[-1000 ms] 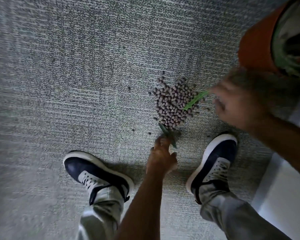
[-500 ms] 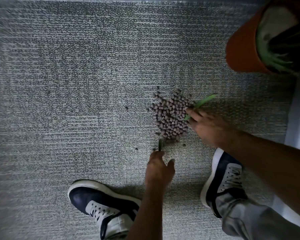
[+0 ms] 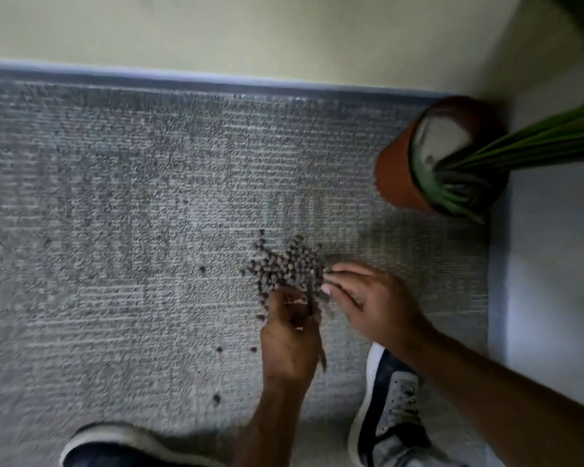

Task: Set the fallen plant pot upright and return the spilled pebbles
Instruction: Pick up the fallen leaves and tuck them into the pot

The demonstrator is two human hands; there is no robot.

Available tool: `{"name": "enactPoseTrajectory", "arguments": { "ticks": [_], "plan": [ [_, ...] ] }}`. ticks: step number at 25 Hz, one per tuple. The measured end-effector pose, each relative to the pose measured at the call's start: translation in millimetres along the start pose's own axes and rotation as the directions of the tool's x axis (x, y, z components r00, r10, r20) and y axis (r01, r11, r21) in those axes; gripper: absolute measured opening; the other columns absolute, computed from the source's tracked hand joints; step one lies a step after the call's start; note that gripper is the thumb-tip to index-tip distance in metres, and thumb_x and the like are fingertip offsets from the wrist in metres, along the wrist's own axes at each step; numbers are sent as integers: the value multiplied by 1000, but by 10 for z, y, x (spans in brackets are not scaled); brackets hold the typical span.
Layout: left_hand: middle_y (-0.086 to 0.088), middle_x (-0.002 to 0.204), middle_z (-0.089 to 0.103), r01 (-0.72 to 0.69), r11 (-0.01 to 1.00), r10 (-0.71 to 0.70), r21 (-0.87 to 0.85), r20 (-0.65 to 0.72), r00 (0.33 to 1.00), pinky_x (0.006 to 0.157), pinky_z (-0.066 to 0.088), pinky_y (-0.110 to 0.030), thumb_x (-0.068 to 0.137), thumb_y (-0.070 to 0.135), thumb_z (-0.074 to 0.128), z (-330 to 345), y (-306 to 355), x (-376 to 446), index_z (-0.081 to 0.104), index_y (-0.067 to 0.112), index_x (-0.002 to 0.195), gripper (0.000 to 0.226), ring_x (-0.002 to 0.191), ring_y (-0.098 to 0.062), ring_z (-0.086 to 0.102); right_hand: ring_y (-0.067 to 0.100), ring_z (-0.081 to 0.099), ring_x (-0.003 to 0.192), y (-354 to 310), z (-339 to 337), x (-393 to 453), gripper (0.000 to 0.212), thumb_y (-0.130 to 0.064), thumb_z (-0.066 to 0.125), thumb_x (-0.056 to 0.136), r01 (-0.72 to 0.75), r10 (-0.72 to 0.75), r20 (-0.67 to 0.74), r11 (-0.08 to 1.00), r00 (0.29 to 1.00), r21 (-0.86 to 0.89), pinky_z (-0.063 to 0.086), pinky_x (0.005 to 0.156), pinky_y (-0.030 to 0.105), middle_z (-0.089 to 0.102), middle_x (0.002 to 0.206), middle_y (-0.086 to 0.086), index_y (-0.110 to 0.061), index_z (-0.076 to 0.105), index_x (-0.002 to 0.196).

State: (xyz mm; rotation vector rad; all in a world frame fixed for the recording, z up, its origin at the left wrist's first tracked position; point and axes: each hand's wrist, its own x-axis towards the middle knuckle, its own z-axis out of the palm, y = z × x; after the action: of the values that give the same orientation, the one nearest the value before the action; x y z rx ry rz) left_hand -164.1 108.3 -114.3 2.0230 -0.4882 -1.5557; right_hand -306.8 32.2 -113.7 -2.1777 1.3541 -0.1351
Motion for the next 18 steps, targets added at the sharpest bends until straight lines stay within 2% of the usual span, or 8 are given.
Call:
{"name": "enactPoseTrajectory", "arguments": {
  "ticks": [2,4,7,9,11,13,15,18],
  "plan": [
    [13,83,76,-54,996,56,-78,22,998,57,53,-14,86,12,73,195,324,45,60,29,106,29,73,3,71,3,69,99,3,-188,36,28,-36,71,89,-192,207,-35,951,978,240,55,81,14,72,112,-8,-18,77,109],
    [13,87,77,-99,987,105,-129,43,994,66,57,-18,88,12,71,404,625,86,67,28,103,22,79,2,72,-5,66,101,40,-405,78,29,-42,71,88,-285,336,-45,856,941,431,50,79,6,68,109,-23,-25,74,112],
    [4,91,77,-141,976,152,-168,49,987,77,61,-29,88,11,69,654,949,170,75,22,99,17,82,-6,73,-2,68,98,170,-642,167,27,-31,78,84,-342,455,-91,774,886,533,54,79,13,72,106,-18,-28,74,111],
    [-2,98,75,-181,972,191,-151,53,980,77,60,-27,87,12,71,796,1116,216,77,20,97,15,82,-8,73,2,70,93,282,-809,235,27,-23,81,82,-367,524,-111,717,844,592,55,78,19,75,98,-10,-27,75,108],
    [-1,104,73,-266,955,277,-129,70,958,70,55,-14,86,12,73,963,1263,219,78,16,95,11,77,-2,72,5,72,90,415,-1008,266,25,-23,82,79,-370,564,-149,696,813,615,56,78,21,77,94,-8,-27,75,104],
    [3,100,75,-304,944,315,-128,84,945,64,54,-13,86,14,74,1078,1352,211,78,18,93,9,68,3,70,4,71,88,482,-1167,291,25,-23,82,78,-346,544,-197,732,816,586,56,77,19,76,91,-9,-28,75,101],
    [4,85,78,-265,952,282,-151,108,953,62,57,-19,86,17,75,1159,1398,223,76,20,90,5,64,0,70,4,70,89,493,-1264,320,27,-19,82,78,-326,516,-243,774,821,543,56,78,18,75,91,-9,-29,73,102],
    [0,80,77,-167,936,218,-311,137,966,68,62,-36,86,14,76,1265,1439,217,74,16,85,3,74,-19,74,5,70,87,533,-1370,379,30,-15,83,77,-314,487,-267,809,832,498,55,77,18,74,89,-7,-29,72,101]
  ]
}}
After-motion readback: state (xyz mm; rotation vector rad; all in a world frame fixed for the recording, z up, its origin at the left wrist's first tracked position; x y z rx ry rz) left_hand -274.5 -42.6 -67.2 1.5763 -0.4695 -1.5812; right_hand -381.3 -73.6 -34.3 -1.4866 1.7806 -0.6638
